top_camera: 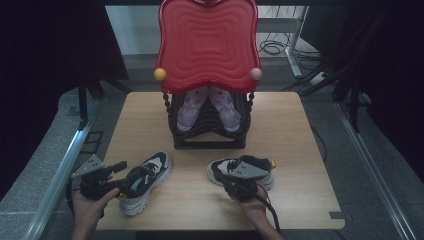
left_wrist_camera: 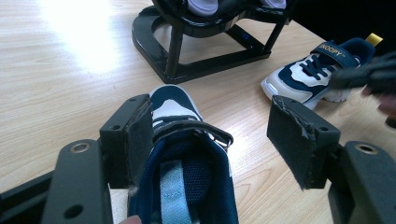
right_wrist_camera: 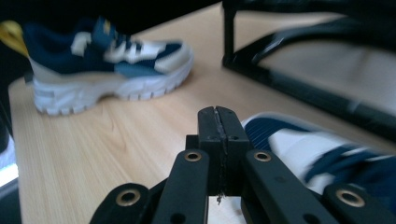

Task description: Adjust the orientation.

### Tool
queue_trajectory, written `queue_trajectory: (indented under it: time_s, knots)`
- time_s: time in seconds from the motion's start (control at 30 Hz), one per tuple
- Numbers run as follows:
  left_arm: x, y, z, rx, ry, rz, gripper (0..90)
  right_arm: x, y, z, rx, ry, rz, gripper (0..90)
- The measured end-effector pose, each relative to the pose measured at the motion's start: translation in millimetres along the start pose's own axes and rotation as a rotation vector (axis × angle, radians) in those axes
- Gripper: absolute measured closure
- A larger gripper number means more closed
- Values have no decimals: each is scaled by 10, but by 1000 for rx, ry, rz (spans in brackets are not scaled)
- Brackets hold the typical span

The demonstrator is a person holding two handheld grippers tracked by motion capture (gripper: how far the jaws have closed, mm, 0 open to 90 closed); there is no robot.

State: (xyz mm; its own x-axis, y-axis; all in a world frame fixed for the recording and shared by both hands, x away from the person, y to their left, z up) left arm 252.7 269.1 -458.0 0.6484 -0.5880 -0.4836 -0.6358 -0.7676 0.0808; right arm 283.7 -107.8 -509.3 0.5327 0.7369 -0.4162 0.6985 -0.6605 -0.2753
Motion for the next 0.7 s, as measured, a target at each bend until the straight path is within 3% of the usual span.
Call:
queue_trajectory:
  time_s: [0.17,0.33,0.7]
  knots:
    - [12,-6,5,-4,-2,1,317,-303,143,-230,26,86,12,899]
    - [29,-7,12,-5,-6,4,317,-568,391,-371,61,152,43,899]
    - [19,-17,14,-6,-4,1,318,-967,979,-403,118,191,126,899]
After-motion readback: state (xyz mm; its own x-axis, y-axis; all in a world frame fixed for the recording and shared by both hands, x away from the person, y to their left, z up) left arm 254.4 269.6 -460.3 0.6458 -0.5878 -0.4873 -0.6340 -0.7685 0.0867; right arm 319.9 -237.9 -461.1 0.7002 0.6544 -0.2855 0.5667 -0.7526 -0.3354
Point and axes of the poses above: each handheld gripper's, and its own axes: x roughly forward along the jaws, z roughly out of its underside, y roughly to its right, the point moved 3 cm from there along x, roughly forward along the jaws, and after that the axes turned 10 degrees about x, right-handed, at the moved point
